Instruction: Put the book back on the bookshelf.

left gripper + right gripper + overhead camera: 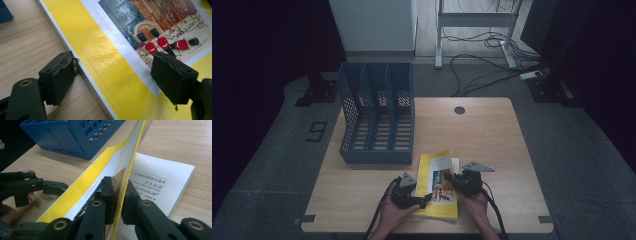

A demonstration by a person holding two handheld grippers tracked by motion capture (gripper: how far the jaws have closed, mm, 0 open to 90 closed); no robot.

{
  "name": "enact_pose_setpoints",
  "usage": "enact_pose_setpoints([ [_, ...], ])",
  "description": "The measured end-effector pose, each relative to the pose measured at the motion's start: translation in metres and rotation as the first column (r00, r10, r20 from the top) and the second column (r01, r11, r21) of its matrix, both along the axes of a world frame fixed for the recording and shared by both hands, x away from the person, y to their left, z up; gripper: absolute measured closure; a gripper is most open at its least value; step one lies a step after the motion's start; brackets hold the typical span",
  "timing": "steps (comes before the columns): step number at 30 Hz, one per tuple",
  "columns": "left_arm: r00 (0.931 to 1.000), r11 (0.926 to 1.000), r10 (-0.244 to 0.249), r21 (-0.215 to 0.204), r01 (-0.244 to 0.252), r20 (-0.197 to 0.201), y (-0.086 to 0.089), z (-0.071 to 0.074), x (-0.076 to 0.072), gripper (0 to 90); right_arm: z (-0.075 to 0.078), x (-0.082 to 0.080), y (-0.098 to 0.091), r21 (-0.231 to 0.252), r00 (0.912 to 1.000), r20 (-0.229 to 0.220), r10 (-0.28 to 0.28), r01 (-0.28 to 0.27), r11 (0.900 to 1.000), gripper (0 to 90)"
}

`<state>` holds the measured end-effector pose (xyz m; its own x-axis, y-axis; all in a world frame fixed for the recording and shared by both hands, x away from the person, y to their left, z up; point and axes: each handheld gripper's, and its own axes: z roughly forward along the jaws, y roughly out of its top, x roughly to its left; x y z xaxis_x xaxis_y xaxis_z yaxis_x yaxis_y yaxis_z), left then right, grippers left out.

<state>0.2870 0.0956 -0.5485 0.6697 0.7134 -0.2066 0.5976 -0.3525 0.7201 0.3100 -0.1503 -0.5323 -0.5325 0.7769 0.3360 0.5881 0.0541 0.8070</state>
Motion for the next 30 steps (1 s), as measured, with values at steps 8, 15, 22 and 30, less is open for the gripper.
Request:
enact_pose_setpoints([
  [8, 1.0000, 1.0000, 0.002, -0.009, -0.002, -0.004, 0.001, 0.000, 0.001, 19.1, 0.001, -0.002, 0.001, -0.001, 0.9991, 0.038, 0.019, -0.019, 0.9998, 86.0],
  [15, 0.9999, 0.9995, 0.004, -0.031, -0.004, -0.015, 0.003, 0.000, 0.002, 18.8, 0.005, -0.006, 0.006, 0.010, 0.9968, 0.079, 0.008, -0.009, 0.9999, 87.6],
  [22, 0.9980, 0.9934, 0.004, -0.114, -0.011, -0.063, 0.008, -0.001, 0.009, 19.4, 0.011, -0.010, 0.006, 0.022, 0.9917, 0.128, 0.007, -0.010, 0.9997, 88.0],
  [30, 0.9945, 0.9852, 0.006, -0.170, -0.024, -0.105, 0.012, -0.002, 0.017, 19.5, 0.016, -0.015, 0.007, 0.037, 0.9852, 0.171, 0.009, -0.016, 0.9992, 88.0],
])
